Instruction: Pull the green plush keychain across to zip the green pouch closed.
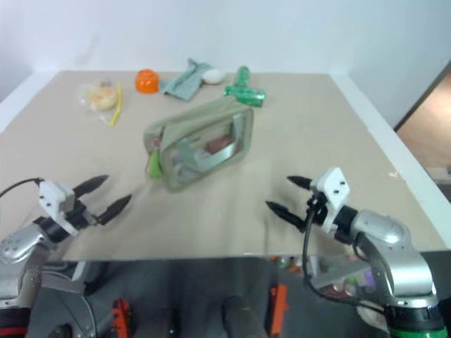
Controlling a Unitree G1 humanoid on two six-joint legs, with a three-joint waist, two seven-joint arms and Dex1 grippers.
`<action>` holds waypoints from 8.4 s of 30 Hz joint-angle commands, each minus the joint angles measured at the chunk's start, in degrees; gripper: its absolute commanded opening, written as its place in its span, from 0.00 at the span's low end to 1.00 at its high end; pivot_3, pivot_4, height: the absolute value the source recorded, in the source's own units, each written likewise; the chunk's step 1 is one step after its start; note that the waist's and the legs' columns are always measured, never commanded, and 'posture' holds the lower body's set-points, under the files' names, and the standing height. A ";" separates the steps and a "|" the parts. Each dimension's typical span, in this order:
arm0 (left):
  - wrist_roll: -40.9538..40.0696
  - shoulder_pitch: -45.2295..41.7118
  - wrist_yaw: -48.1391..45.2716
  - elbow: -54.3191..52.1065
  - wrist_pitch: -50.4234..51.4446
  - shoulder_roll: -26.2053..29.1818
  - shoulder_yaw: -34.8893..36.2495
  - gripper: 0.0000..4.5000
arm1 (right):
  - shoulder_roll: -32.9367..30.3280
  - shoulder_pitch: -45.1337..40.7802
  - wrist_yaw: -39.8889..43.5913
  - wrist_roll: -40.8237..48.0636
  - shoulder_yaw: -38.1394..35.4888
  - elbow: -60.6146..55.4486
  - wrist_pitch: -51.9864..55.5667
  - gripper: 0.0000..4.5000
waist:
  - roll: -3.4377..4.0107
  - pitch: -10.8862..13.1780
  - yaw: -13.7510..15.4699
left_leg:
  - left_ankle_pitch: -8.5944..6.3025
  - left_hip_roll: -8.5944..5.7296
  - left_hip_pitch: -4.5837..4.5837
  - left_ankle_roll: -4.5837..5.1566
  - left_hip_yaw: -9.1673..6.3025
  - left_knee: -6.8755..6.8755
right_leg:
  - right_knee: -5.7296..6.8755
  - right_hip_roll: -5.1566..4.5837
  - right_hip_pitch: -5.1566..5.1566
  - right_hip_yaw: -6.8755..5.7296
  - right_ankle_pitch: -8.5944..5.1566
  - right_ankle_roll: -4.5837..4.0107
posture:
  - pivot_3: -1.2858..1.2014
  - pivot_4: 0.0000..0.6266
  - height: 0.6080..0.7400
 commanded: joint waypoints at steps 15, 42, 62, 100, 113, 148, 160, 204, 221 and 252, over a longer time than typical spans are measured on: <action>-19.34 -6.19 10.47 -24.18 24.37 6.82 4.28 0.99 | 12.15 -65.13 32.21 -18.11 22.30 65.98 -37.72 1.00 | 0.13 0.19 -0.53 | -0.03 0.14 -0.23 0.05 -0.12 0.04 | 0.03 0.08 -0.18 -0.20 0.28 -0.35 | 0.52 0.24 1.00; -22.71 -15.07 22.99 -27.12 32.89 3.25 -0.46 1.00 | 20.48 -77.74 23.88 -36.49 24.19 89.70 -56.89 0.01 | 0.16 0.20 -0.35 | -0.03 0.07 -0.34 -0.35 -0.75 -0.14 | 0.13 0.05 -0.17 -0.69 0.19 -0.59 | 0.52 0.24 1.00; -18.40 -16.98 16.34 -19.51 30.23 1.89 -1.28 1.00 | 18.76 -83.43 42.62 -38.90 28.80 74.51 -22.24 0.01 | 0.64 0.50 -0.03 | 0.10 0.03 -0.70 -0.57 -1.58 -0.14 | 0.18 0.05 -0.21 -1.53 0.17 -0.75 | 0.52 0.24 1.00; -14.32 -24.58 2.17 -10.49 26.96 -1.51 -6.35 1.00 | -2.04 -59.96 24.83 -26.44 34.80 3.86 43.38 0.01 | 0.86 0.63 1.43 | 0.22 -0.06 -0.83 -0.48 -2.00 0.63 | 0.91 0.00 -0.18 -2.00 -0.31 -0.53 | 0.52 0.24 1.00; -14.00 -24.18 2.19 -12.58 27.60 -1.11 -6.75 1.00 | 4.27 -55.20 13.79 -11.61 10.47 3.84 43.89 0.92 | 0.86 0.63 1.52 | 0.24 -0.07 -0.86 -0.44 -2.14 0.61 | 0.91 0.05 -0.14 -2.02 -0.31 -0.53 | 0.52 0.24 1.00; -17.73 -28.03 4.73 -15.24 34.70 1.10 -6.01 1.00 | -3.21 -10.61 3.35 4.21 -8.91 -0.71 20.23 0.60 | 0.92 0.66 1.45 | 0.36 -0.20 -0.66 -0.22 -2.29 0.62 | 0.91 0.10 0.14 -1.95 -0.34 -0.40 | 0.52 0.24 1.00; -17.72 -19.85 13.21 -16.74 36.23 -0.15 -1.85 1.00 | -4.53 -12.19 2.52 3.72 -6.29 0.48 17.26 0.07 | 0.92 0.66 1.42 | 0.36 -0.18 -0.63 -0.22 -2.29 0.60 | 0.91 0.10 0.14 -1.95 -0.34 -0.41 | 0.52 0.24 1.00; -18.59 -25.53 16.45 -4.17 41.82 -7.78 -4.64 0.04 | -9.45 -13.83 4.44 3.31 -2.85 2.85 13.51 0.06 | 0.91 0.67 1.57 | 0.38 -0.22 -0.65 -0.21 -2.30 0.61 | 0.88 0.11 0.16 -1.93 -0.32 -0.42 | 0.52 0.24 1.00; -10.76 -33.54 11.69 -6.48 28.44 -4.76 -4.18 0.01 | -8.93 -15.36 3.91 4.60 -2.75 1.54 13.77 0.06 | 0.91 0.67 1.68 | 0.38 -0.22 -0.68 -0.22 -2.27 0.60 | 0.87 0.09 0.13 -1.92 -0.32 -0.42 | 0.52 0.24 1.00; 3.50 -48.46 1.59 6.38 24.77 -9.49 -21.44 0.30 | -9.50 -12.61 3.42 5.28 -4.15 0.08 13.44 0.06 | 0.92 0.68 1.61 | 0.38 -0.24 -0.72 -0.21 -2.30 0.56 | 0.85 0.11 0.10 -1.90 -0.32 -0.37 | 0.52 0.24 1.00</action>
